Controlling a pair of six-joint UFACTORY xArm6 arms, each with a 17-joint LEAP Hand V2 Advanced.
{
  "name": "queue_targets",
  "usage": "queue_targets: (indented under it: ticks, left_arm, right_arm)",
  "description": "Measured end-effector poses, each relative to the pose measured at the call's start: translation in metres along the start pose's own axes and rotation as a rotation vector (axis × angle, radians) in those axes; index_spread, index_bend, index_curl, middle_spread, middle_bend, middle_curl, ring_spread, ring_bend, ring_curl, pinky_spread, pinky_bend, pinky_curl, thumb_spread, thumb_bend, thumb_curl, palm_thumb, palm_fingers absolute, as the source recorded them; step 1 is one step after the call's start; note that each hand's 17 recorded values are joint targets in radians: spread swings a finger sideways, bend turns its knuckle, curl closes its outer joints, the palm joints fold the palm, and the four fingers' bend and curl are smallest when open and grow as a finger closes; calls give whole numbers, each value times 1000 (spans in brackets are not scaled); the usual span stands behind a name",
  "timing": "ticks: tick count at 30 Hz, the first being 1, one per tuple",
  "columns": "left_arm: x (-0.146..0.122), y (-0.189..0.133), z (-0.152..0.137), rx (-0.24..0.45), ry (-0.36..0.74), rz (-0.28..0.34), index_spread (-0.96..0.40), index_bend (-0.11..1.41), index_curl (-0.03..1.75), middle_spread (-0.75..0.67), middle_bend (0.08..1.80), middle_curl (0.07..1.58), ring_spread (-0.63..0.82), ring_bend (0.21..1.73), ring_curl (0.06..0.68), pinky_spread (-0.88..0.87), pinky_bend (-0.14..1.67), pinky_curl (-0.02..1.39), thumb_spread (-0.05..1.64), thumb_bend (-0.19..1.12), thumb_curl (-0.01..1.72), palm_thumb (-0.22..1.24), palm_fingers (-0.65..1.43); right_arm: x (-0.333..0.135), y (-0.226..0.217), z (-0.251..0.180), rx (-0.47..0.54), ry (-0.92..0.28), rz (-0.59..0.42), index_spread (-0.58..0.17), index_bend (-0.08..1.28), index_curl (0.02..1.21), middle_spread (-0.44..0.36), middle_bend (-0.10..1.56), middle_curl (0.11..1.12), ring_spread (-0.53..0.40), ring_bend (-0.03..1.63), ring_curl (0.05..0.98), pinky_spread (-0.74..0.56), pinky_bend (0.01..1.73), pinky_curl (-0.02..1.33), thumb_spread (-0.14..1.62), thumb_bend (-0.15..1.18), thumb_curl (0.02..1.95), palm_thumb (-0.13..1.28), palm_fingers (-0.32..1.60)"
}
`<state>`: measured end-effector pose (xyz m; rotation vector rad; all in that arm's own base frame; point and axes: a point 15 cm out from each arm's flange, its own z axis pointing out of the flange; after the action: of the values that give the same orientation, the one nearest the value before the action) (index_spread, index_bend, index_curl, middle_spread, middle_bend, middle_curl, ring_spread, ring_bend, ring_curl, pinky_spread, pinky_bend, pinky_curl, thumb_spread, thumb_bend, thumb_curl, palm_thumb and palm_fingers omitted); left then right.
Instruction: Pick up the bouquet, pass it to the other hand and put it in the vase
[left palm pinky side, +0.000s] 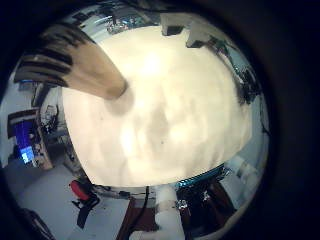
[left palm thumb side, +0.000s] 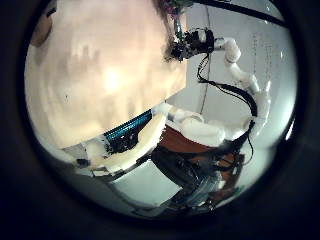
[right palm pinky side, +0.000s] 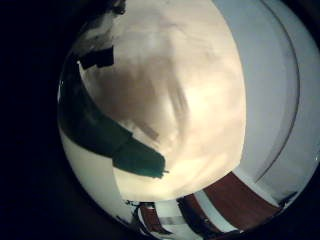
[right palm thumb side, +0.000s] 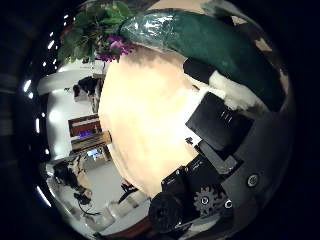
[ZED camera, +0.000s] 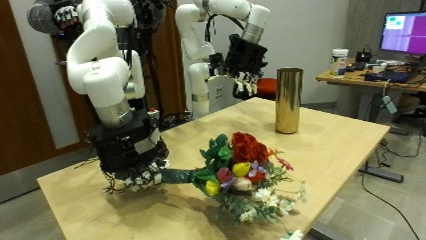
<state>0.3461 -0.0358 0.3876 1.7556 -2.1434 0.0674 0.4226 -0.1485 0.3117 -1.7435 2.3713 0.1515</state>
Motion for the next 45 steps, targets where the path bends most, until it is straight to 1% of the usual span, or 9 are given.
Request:
queue_targets:
  ticks: [9, 14, 17, 21, 26, 30, 37, 41, 45]
  left_arm:
    - [-3, 0, -14, 59, 86, -47, 57, 197, 418, 236, 186, 288, 472, 436, 180, 317, 190, 290, 940, -28, 319, 356, 271]
    - [-6, -1, -24, 98, 144, -71, 49, 194, 419, 189, 196, 308, 426, 431, 178, 290, 184, 274, 954, -28, 318, 362, 297]
    - [-1, -4, -31, 130, 215, -74, 42, 196, 420, 170, 195, 316, 406, 426, 176, 276, 183, 268, 957, -28, 318, 362, 305]
    - [-14, -2, -47, 184, 273, -108, 42, 193, 419, 163, 199, 326, 401, 426, 175, 264, 180, 260, 960, -29, 315, 358, 319]
    - [-12, -3, -56, 202, 340, -100, 55, 184, 413, 184, 191, 335, 415, 443, 176, 254, 189, 253, 945, -40, 307, 303, 325]
    - [-5, -8, -67, 260, 474, -83, 93, 158, 379, 212, 181, 329, 412, 491, 187, 247, 226, 271, 895, -40, 305, 233, 274]
    - [-12, -9, -80, 363, 709, -74, 134, 161, 340, 242, 190, 328, 409, 546, 195, 263, 256, 290, 852, -35, 317, 200, 244]
    - [-11, -10, -83, 383, 869, -45, 143, 161, 328, 256, 192, 328, 408, 571, 197, 265, 275, 298, 834, -36, 320, 189, 225]
    - [-17, -11, -81, 362, 1002, -15, 157, 158, 313, 280, 190, 328, 416, 585, 196, 287, 302, 306, 817, -36, 324, 183, 190]
  right_arm:
    - [-47, 32, -73, 101, -206, -175, -378, 880, 1121, -186, 1243, 872, -203, 1430, 641, -256, 1350, 673, 644, 136, 867, 1248, 1119]
    - [-65, 52, -114, 185, -237, -254, -372, 877, 1135, -178, 1260, 864, -200, 1435, 646, -256, 1337, 690, 556, 139, 914, 1248, 1120]
    - [-79, 65, -135, 234, -269, -299, -367, 883, 1143, -173, 1273, 858, -198, 1437, 647, -259, 1319, 701, 483, 127, 940, 1242, 1122]
    - [-101, 83, -158, 281, -347, -357, -361, 891, 1149, -168, 1282, 849, -199, 1440, 649, -262, 1297, 716, 388, 95, 968, 1233, 1131]
    - [-123, 93, -174, 323, -453, -427, -354, 906, 1148, -165, 1292, 840, -199, 1439, 649, -265, 1275, 730, 306, 50, 985, 1230, 1133]
    - [-139, 98, -182, 343, -556, -489, -345, 924, 1143, -161, 1304, 829, -199, 1445, 649, -271, 1252, 745, 231, 8, 998, 1235, 1141]
    - [-172, 107, -187, 358, -727, -598, -336, 936, 1136, -159, 1313, 821, -197, 1448, 648, -277, 1240, 765, 177, -6, 1010, 1236, 1138]
    - [-187, 109, -187, 369, -776, -655, -332, 940, 1132, -158, 1317, 816, -194, 1450, 648, -280, 1233, 777, 151, -8, 1013, 1234, 1137]
    - [-201, 113, -179, 364, -840, -693, -326, 949, 1127, -158, 1321, 810, -192, 1451, 647, -279, 1220, 791, 138, -10, 1017, 1231, 1136]
